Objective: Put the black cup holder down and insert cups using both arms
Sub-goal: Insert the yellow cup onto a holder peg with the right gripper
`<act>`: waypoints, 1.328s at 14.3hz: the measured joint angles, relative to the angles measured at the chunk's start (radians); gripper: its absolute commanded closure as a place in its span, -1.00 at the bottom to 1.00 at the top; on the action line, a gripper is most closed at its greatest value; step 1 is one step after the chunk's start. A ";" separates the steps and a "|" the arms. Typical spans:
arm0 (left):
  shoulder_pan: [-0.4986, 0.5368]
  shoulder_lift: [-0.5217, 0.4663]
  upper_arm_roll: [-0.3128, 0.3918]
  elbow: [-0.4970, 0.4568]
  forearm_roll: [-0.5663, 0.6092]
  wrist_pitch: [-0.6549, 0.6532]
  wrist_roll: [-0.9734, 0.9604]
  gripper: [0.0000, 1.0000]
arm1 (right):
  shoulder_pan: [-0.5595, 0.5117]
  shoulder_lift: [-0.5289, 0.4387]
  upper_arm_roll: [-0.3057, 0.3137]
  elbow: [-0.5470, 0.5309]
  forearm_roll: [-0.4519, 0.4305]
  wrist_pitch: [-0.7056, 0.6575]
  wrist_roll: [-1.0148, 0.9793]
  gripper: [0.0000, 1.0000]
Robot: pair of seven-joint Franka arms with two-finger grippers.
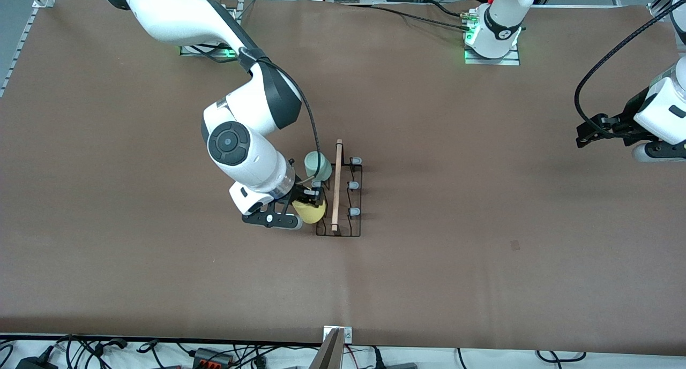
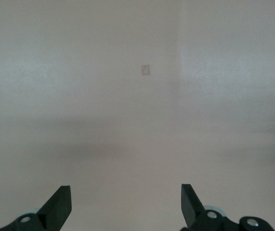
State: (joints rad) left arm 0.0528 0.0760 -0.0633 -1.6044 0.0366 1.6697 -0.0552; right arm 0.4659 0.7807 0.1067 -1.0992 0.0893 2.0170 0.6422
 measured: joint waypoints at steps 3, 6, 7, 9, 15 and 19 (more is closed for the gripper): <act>0.000 0.000 0.001 0.000 0.000 0.000 0.000 -1.00 | 0.003 0.011 0.000 0.000 0.000 0.002 0.001 0.45; 0.000 0.000 0.003 0.000 0.000 -0.001 0.000 -1.00 | 0.008 0.027 0.000 0.000 0.000 0.019 0.004 0.45; 0.000 0.001 0.003 0.000 0.000 -0.001 0.000 -1.00 | 0.009 0.033 0.000 -0.001 0.000 0.028 0.005 0.45; 0.000 0.001 0.003 0.000 0.000 -0.001 0.000 -1.00 | 0.010 0.051 0.000 -0.001 0.000 0.048 0.005 -0.52; 0.000 0.001 0.004 0.000 0.000 -0.001 0.000 -1.00 | 0.010 0.065 -0.001 0.002 0.000 0.053 0.041 -1.00; 0.000 0.001 0.004 0.000 0.000 -0.002 0.000 -1.00 | -0.009 0.018 -0.026 0.023 -0.001 -0.064 0.045 -1.00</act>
State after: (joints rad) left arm 0.0530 0.0769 -0.0595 -1.6044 0.0366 1.6680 -0.0552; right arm 0.4565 0.7988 0.0804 -1.0758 0.0887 1.9535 0.6873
